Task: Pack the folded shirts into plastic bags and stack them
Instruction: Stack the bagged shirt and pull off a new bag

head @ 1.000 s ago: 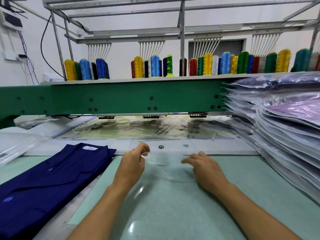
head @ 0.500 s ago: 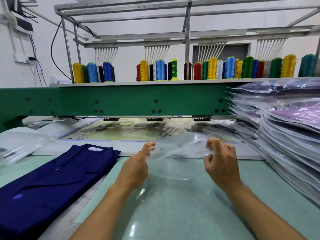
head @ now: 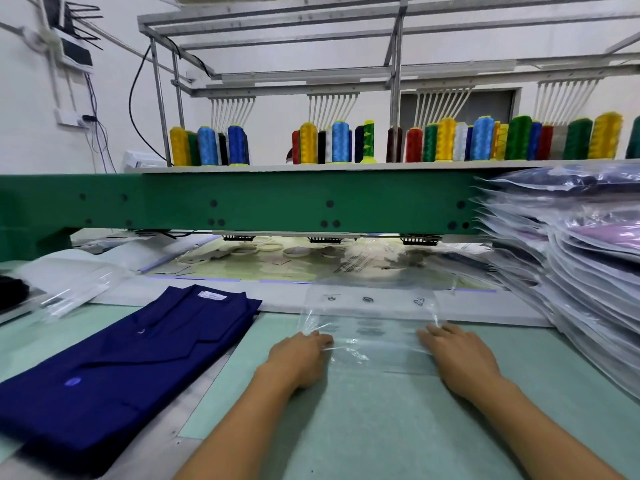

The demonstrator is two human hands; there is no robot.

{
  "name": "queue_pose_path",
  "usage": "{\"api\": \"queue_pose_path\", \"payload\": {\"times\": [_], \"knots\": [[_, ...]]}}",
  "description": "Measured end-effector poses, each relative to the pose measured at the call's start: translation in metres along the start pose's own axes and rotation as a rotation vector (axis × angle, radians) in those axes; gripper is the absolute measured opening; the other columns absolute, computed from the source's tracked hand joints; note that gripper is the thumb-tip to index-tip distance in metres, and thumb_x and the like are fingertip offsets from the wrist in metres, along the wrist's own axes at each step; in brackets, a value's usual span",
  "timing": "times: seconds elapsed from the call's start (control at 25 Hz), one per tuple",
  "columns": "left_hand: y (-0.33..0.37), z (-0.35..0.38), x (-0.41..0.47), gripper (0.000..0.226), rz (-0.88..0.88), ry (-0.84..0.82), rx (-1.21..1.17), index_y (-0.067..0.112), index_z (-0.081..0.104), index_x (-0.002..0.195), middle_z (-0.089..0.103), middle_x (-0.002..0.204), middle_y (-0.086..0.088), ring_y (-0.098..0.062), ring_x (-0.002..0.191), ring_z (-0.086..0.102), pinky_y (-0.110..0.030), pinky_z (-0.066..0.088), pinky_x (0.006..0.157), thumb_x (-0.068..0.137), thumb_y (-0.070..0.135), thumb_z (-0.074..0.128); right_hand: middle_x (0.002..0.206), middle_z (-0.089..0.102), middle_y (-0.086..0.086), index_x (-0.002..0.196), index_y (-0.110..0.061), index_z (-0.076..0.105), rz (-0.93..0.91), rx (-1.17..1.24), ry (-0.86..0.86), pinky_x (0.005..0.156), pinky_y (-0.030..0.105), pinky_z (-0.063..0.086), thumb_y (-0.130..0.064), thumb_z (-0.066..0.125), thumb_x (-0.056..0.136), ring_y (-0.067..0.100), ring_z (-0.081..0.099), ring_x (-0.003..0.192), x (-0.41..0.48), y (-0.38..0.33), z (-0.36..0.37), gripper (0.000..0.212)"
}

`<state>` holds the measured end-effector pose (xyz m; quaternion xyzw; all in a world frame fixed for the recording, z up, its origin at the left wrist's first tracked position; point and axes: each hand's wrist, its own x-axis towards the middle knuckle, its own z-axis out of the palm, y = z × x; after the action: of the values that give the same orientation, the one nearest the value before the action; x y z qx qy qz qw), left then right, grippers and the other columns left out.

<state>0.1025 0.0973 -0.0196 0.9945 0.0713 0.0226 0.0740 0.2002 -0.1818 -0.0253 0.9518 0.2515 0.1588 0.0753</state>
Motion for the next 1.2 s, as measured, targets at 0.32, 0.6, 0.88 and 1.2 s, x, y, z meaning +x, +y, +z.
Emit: {"api": "queue_pose_path", "payload": {"times": [0.32,0.6,0.88,1.2], "knots": [[0.019,0.0,-0.016,0.085,-0.052,-0.018,-0.001,0.033,0.041,0.142,0.038,0.151,-0.007,-0.035,0.135,0.038,-0.06,0.03,0.105,0.077,0.087,0.032,0.144,0.045,-0.022,0.134,-0.05,0.051,-0.155,0.651,-0.197,0.112,0.025,0.031,-0.039,0.055,0.097,0.003,0.042,0.136,-0.005,-0.011,-0.011,0.039],[-0.05,-0.038,-0.027,0.059,-0.15,0.229,-0.132,0.021,0.042,0.144,0.051,0.146,-0.007,-0.032,0.135,0.043,-0.048,0.031,0.112,0.099,0.059,0.043,0.104,0.07,-0.012,0.114,-0.034,0.066,-0.009,0.792,0.128,0.087,0.032,0.051,-0.027,0.061,0.094,0.013,0.064,0.099,0.022,-0.11,-0.052,0.022],[-0.232,-0.087,-0.091,0.071,-0.739,0.165,-0.086,0.013,0.04,0.145,0.045,0.15,-0.012,-0.037,0.136,0.042,-0.051,0.035,0.111,0.094,0.063,0.048,0.08,0.052,0.014,0.128,-0.001,0.046,0.048,1.573,-0.461,0.056,0.033,0.05,-0.008,0.061,0.09,0.023,0.052,0.062,0.042,-0.287,-0.089,0.041],[-0.316,-0.085,-0.131,0.076,-0.832,0.009,-0.045,0.021,0.057,0.1,0.063,0.124,-0.003,-0.027,0.114,0.059,-0.038,0.047,0.097,0.072,0.091,0.052,0.136,0.048,0.003,0.143,-0.017,0.026,0.239,1.603,-0.51,0.064,0.031,0.055,-0.032,0.07,0.083,0.024,0.067,0.083,0.06,-0.361,-0.095,0.076]]}}
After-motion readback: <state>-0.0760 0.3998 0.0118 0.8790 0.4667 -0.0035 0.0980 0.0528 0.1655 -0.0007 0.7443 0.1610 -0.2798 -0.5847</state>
